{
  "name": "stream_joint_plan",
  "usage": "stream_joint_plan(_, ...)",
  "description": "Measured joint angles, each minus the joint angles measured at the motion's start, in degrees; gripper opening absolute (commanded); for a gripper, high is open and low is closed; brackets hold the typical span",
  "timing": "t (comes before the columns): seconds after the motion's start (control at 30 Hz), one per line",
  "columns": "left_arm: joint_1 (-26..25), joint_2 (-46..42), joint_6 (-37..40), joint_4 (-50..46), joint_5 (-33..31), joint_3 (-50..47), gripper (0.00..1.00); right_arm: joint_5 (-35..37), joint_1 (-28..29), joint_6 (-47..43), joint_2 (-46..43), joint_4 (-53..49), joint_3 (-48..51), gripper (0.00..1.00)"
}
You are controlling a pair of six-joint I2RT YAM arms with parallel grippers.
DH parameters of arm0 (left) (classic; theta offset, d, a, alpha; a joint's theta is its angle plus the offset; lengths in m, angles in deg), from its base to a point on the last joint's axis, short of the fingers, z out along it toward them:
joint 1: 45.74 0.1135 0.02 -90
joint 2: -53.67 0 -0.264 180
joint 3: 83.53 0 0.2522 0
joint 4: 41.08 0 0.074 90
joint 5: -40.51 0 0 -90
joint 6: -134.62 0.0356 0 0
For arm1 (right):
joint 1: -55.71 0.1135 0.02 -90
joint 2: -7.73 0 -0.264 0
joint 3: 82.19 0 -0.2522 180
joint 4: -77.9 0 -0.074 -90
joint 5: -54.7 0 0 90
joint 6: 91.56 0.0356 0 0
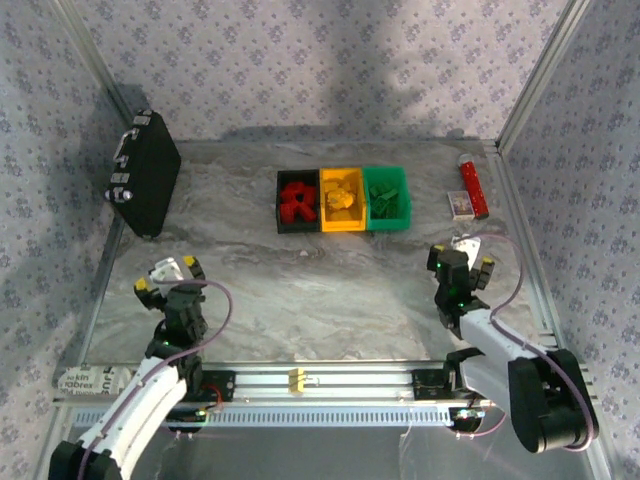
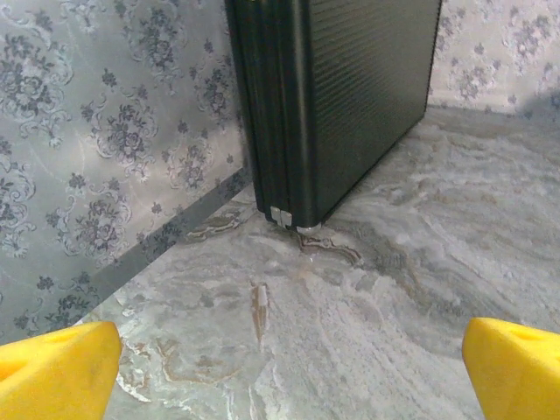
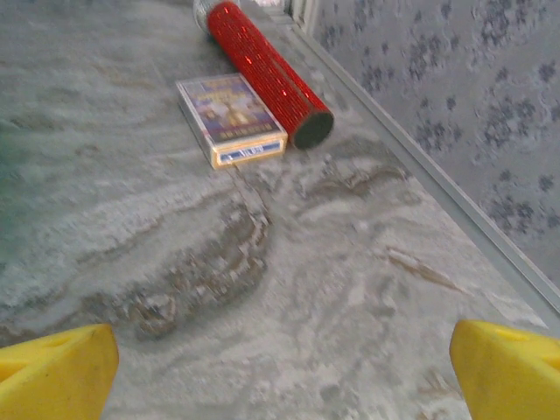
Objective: Sort the legos into containers by color
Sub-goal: Reset both arms
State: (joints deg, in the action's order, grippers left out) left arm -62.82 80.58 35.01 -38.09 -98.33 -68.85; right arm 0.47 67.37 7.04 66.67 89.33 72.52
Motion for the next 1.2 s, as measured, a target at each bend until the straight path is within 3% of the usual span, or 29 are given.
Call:
stream_joint_plan(0.2, 2.45, 6.25, -0.33, 6.27, 4.48, 0.0, 1.0, -2.19, -3.52, -0.74, 4.61, 12.87, 2.75, 0.99)
stream_joint_plan(0.33, 3.43, 14.93, 1.99, 13.38, 6.27, 0.02, 1.0, -2.86, -4.57, -1.33, 9.64, 19.71, 2.67, 0.99)
stream_joint_plan(0.5, 4.35, 26.34, 4.5, 22.21, 9.29, 0.59, 1.0, -5.92, -5.27, -5.31, 21.88, 33.53, 2.86, 0.99)
stream_joint_plan(0.77, 4.5, 44.83, 8.37, 40.04, 14.19, 3.98, 1.0, -11.47, -1.97, -12.13, 25.55, 39.8, 2.38, 0.99)
stream_joint_plan(1.03, 5.9, 56.46, 12.22, 55.04, 20.09, 5.01, 1.0, -13.16, -2.05, -14.05, 25.55, 40.15, 1.44, 0.99)
stream_joint_plan(1.2, 6.67, 63.41, 14.25, 57.44, 25.07, 6.23, 1.0, -13.88, -2.36, -14.08, 25.49, 39.87, 1.01, 0.99)
